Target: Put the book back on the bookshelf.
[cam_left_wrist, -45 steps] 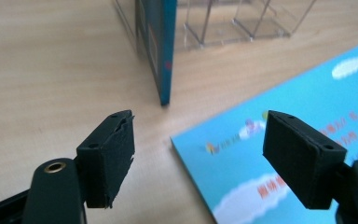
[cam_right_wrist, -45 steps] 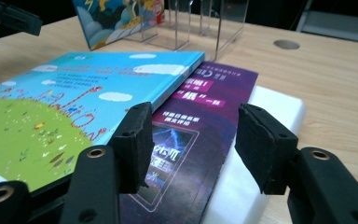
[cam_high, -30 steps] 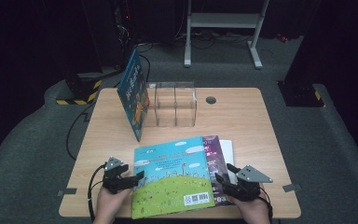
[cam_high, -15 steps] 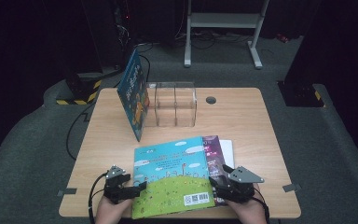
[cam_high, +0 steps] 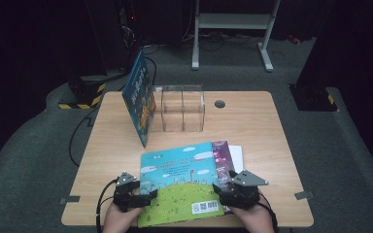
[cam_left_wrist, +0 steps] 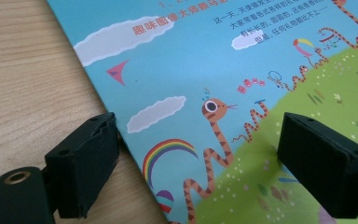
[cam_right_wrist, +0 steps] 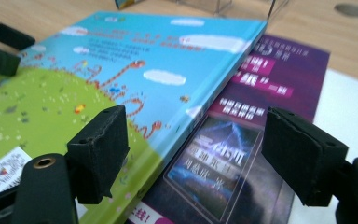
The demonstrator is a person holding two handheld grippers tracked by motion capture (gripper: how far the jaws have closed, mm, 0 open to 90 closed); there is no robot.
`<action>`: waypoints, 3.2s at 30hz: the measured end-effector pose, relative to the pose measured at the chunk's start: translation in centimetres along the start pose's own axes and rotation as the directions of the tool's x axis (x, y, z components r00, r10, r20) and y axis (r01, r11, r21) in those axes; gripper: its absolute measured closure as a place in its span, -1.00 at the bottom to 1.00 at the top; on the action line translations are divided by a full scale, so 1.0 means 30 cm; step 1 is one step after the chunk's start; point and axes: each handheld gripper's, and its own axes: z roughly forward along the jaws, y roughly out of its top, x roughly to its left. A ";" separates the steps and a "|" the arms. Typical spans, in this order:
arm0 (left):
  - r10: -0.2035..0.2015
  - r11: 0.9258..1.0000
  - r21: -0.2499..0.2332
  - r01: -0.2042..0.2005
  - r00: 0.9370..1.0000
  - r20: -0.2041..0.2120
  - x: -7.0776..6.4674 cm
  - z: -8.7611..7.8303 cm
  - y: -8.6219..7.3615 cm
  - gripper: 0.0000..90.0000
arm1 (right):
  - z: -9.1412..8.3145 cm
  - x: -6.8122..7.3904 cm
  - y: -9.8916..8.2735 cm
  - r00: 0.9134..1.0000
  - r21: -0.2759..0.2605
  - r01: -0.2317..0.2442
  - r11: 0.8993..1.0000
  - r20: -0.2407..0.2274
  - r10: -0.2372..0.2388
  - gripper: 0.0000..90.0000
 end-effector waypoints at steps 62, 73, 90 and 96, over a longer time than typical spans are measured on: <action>0.035 0.999 -0.043 -0.031 0.992 0.118 -0.072 0.128 0.066 -0.68 | 0.016 -0.066 0.014 0.970 0.104 -0.238 0.966 -0.031 0.242 -0.52; 0.032 0.999 -0.044 -0.027 0.993 0.116 -0.074 0.130 0.067 -0.68 | -0.007 -0.068 0.014 0.970 0.084 -0.238 0.968 -0.029 0.241 -0.29; 0.034 0.999 -0.043 -0.030 0.994 0.105 -0.072 0.128 0.068 -0.70 | -0.022 -0.089 0.013 0.962 0.062 -0.270 0.961 -0.019 0.271 -0.09; 0.028 0.999 -0.043 -0.024 0.994 0.103 -0.074 0.127 0.068 -0.70 | 0.002 -0.091 0.020 0.964 0.080 -0.261 0.962 -0.029 0.264 -0.27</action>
